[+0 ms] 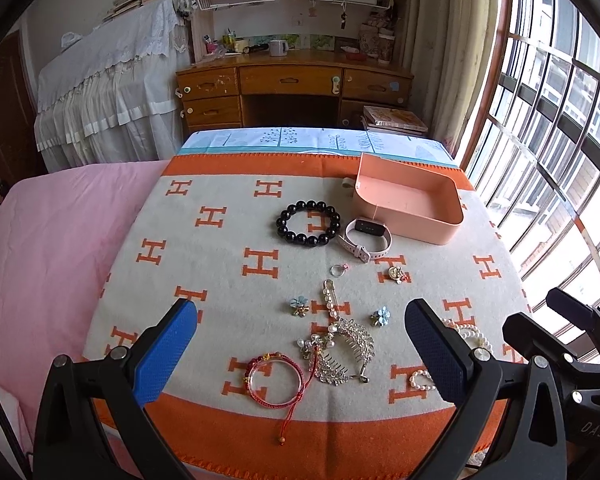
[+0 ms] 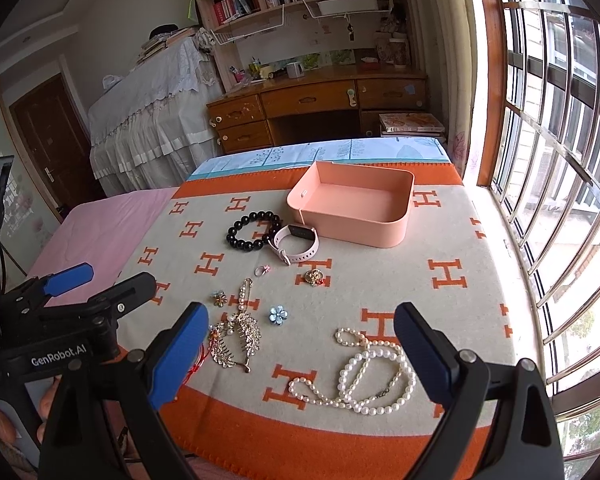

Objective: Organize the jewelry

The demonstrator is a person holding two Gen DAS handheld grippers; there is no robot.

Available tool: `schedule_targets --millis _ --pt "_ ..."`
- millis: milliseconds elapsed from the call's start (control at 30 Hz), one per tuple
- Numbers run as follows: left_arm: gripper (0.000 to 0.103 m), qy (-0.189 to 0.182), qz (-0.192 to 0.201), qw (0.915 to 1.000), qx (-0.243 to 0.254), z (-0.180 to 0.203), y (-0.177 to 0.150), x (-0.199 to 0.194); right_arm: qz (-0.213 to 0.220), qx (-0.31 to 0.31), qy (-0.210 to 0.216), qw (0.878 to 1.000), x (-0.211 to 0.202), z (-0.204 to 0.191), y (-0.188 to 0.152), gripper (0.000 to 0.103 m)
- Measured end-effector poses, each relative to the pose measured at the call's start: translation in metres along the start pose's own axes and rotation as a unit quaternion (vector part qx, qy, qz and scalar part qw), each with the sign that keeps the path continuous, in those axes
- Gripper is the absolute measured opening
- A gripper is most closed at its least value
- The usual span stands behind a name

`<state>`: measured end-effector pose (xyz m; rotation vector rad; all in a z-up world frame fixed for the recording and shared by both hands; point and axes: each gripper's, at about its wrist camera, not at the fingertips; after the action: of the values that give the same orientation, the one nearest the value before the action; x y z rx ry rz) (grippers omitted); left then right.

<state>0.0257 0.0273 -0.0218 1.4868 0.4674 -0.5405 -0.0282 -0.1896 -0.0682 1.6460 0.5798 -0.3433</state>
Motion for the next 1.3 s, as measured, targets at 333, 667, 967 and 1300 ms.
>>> schedule_targets --millis 333,667,967,1300 --pt "0.102 0.014 0.007 0.9997 -0.017 -0.029 0.03 0.015 -0.012 0.001 0.002 1.0 0.007 0.014 0.023 0.095" --pt "0.102 0.005 -0.033 0.9988 0.035 -0.031 0.069 0.074 -0.07 0.008 0.018 0.997 0.068 0.022 0.064 0.086" --pt "0.1 0.016 -0.129 0.9912 0.024 -0.04 0.067 0.2 -0.191 0.063 0.025 0.979 0.179 0.027 0.054 0.046" --pt "0.074 0.023 -0.195 0.9804 0.019 -0.029 0.046 0.277 -0.252 0.072 -0.008 0.965 0.245 0.035 0.029 0.019"
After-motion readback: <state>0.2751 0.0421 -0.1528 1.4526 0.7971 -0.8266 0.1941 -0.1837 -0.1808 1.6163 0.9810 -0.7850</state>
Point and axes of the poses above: each gripper's, at about its wrist camera, not at the fingertips, and x roughly the way its jaws point, z to its right, y to its top, and after that the axes turned 12 degrees about z, right-handed
